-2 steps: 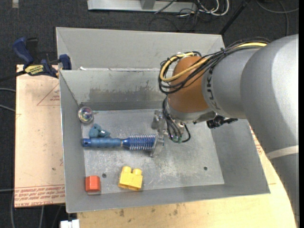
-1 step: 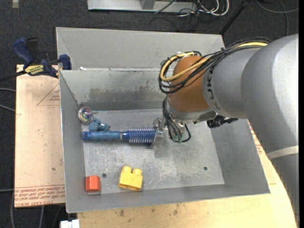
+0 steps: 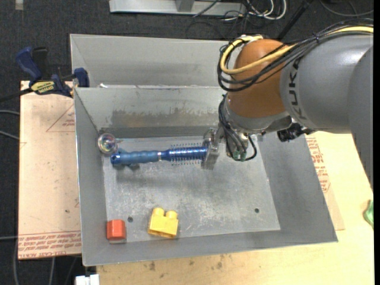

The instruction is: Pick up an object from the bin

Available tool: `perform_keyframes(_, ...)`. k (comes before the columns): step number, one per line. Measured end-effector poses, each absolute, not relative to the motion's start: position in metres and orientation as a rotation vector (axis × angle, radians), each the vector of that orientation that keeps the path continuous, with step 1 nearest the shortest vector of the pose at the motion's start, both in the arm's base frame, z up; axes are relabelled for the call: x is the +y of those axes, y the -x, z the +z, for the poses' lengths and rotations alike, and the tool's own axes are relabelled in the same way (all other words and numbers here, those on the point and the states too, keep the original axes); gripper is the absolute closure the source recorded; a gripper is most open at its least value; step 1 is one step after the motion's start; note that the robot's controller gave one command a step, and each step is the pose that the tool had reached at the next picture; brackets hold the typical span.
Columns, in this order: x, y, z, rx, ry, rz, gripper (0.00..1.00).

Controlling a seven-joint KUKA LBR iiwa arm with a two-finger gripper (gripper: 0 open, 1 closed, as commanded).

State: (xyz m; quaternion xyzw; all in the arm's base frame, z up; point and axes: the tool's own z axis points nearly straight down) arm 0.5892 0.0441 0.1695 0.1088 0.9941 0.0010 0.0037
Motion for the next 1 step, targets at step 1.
perform_keyframes(1, 0.0324, -0.6043, 0.2402, 3.106, -0.404, 0.003, 1.00)
